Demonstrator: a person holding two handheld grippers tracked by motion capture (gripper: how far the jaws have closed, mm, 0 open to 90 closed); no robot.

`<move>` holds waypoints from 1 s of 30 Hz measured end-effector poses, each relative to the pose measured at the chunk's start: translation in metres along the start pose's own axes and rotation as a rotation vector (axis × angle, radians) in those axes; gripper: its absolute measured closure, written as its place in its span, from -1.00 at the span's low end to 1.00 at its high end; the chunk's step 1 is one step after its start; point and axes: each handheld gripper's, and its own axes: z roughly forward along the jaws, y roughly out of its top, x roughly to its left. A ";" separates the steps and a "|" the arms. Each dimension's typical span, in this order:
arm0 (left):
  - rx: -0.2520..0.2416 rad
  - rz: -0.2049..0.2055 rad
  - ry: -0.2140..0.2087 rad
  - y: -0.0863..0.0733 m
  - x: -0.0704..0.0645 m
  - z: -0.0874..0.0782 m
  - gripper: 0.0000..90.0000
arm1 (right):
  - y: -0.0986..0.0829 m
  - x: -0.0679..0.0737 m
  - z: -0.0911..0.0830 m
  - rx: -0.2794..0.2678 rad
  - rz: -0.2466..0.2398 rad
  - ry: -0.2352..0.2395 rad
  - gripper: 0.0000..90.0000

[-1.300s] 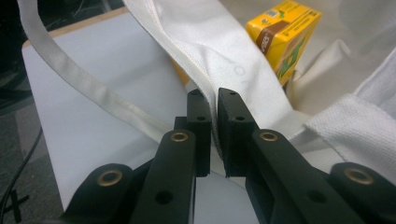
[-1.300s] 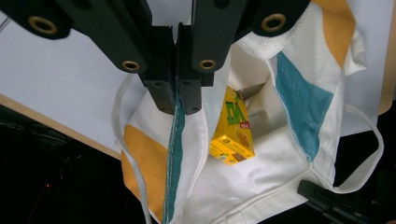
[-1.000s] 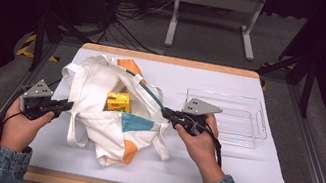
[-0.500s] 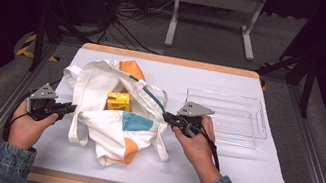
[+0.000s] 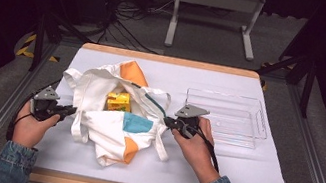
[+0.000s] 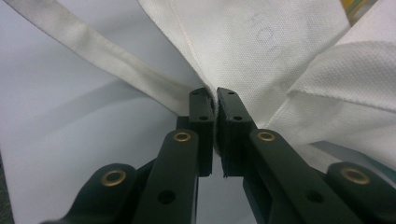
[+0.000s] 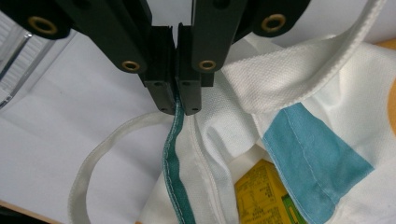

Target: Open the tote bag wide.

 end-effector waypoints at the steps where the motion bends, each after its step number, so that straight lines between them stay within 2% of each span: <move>1: 0.008 0.002 0.000 -0.001 0.000 0.001 0.90 | 0.000 0.000 0.001 0.007 0.004 -0.002 0.94; 6: -0.007 -0.010 0.001 -0.001 0.001 0.000 0.83 | 0.000 0.000 0.001 0.011 0.003 -0.004 0.93; 7: -0.010 0.000 0.007 0.000 0.002 -0.002 0.73 | 0.000 0.000 0.000 0.006 0.002 -0.004 0.93; 11: -0.038 -0.029 0.028 0.002 0.003 -0.009 0.28 | 0.004 0.001 -0.003 -0.011 -0.007 -0.011 0.81; 12: -0.042 -0.050 0.033 0.003 0.004 -0.013 0.28 | 0.005 0.001 -0.005 -0.018 -0.009 -0.013 0.76; 13: -0.046 -0.072 0.038 0.003 0.005 -0.016 0.13 | 0.006 0.000 -0.007 -0.028 -0.005 -0.014 0.70; 15: -0.052 -0.086 0.032 0.005 0.007 -0.024 -0.02 | 0.009 -0.001 -0.010 -0.050 0.004 -0.009 0.54; 18: -0.082 -0.086 0.037 0.008 0.009 -0.034 -0.08 | 0.014 -0.002 -0.016 -0.093 0.028 0.014 0.34; 21: -0.103 -0.081 0.046 0.011 0.008 -0.039 -0.10 | 0.020 -0.002 -0.020 -0.123 0.038 0.035 0.28; 30: -0.152 -0.052 0.037 0.019 -0.001 -0.055 -0.19 | 0.050 0.006 -0.026 -0.180 -0.018 0.084 0.16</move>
